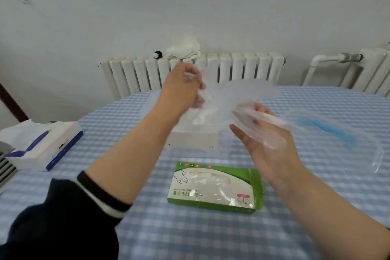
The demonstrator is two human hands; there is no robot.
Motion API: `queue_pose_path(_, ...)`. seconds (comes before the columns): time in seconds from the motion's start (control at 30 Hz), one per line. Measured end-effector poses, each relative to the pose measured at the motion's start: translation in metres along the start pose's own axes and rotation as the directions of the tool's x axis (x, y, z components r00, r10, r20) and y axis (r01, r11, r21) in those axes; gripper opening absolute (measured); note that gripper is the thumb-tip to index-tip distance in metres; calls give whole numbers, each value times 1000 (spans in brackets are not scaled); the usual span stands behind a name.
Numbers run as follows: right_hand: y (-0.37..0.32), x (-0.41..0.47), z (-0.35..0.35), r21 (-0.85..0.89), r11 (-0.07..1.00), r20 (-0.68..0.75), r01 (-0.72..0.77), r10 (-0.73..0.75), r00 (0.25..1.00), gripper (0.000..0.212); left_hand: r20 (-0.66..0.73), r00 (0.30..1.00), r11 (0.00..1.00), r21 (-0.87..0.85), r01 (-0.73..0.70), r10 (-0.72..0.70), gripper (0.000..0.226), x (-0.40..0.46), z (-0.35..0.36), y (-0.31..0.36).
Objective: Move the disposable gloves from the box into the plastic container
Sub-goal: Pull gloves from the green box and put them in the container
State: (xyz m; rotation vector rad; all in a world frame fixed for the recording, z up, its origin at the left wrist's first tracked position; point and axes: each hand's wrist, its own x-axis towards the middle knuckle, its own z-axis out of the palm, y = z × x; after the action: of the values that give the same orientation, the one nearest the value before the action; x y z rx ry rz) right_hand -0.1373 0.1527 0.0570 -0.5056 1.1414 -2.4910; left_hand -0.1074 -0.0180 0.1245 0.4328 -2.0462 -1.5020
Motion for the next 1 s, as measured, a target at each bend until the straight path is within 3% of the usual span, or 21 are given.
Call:
queue_pose_path(0.07,-2,5,-5,-11,999,-157,36,-38,987,14,42,998,960,275,-52,42,14,22,-11,1)
queue_pose_path(0.13,-7,9,-7,-41,997,-264,67,-76,962,21,91,995,881,467,-69,30,24,42,-18,-5)
queue_pose_path(0.23,-13,12,-12,-56,995,-345,78,-93,934,23,108,994,768,638,-47,-29,32,67,-25,-18)
queue_pose_path(0.33,-14,14,-14,-59,996,-368,72,-88,926,23,102,987,583,812,-11,-123,38,84,-26,-38)
queue_pose_path(0.43,-15,13,-13,-61,996,-364,58,-77,928,22,95,985,360,932,-38,-143,41,88,-23,-58)
queue_pose_path(0.6,-15,12,-12,-82,996,-361,46,-73,930,21,184,963,106,980,-166,-198,20,89,-18,-74)
queue_pose_path(0.87,-12,10,-9,-168,986,-307,12,-64,949,21,274,897,102,962,-254,-346,3,89,-18,-79)
queue_pose_path(0.93,-10,11,-9,-238,971,-262,-6,-58,963,22,318,875,101,948,-302,-366,11,88,-22,-75)
queue_pose_path(1.0,-8,11,-9,-424,906,-118,7,-63,991,22,389,857,100,920,-378,-338,28,84,-27,-69)
